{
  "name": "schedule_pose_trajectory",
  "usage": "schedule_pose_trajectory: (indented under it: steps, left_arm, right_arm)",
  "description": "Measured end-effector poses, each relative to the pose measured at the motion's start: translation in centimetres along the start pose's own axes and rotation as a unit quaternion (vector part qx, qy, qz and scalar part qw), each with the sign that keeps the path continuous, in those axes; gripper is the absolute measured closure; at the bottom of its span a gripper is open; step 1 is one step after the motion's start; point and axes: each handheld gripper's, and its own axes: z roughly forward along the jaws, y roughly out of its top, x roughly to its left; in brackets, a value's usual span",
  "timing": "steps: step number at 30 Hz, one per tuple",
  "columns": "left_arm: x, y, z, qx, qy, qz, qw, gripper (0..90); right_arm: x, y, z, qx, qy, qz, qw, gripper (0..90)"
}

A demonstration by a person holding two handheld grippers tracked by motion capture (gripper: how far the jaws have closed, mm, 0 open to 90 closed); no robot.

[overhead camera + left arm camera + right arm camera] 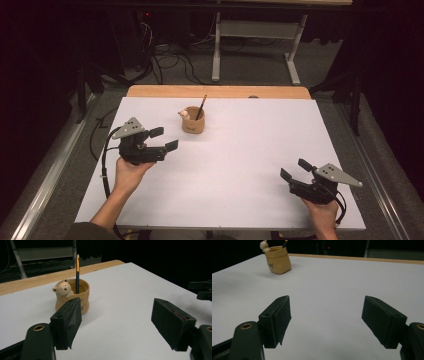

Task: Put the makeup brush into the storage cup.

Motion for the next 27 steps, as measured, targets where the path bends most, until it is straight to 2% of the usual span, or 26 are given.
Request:
schedule_pose_trajectory:
  steps: [7, 11, 17, 27]
  left_arm:
    - [0.0, -0.3, -0.8, -0.006, 0.003, -0.002, 1.0000, 24.9]
    - [0.1, -0.8, -1.1, -0.006, 0.004, -0.010, 0.9999, 24.9]
    - [0.2, -1.6, -1.9, -0.019, 0.006, -0.025, 0.9995, 24.7]
    - [0.4, -2.8, -2.7, -0.031, 0.013, -0.037, 0.9988, 24.7]
  right_arm:
    - [0.0, 0.0, 0.0, -0.001, 0.000, 0.001, 1.0000, 25.2]
    - [-0.1, 0.0, 0.0, 0.000, 0.001, 0.001, 1.0000, 25.3]
    - [-0.1, 0.0, -0.2, -0.003, 0.000, 0.001, 1.0000, 25.2]
    - [0.0, 0.0, -0.2, -0.004, 0.001, 0.001, 1.0000, 25.2]
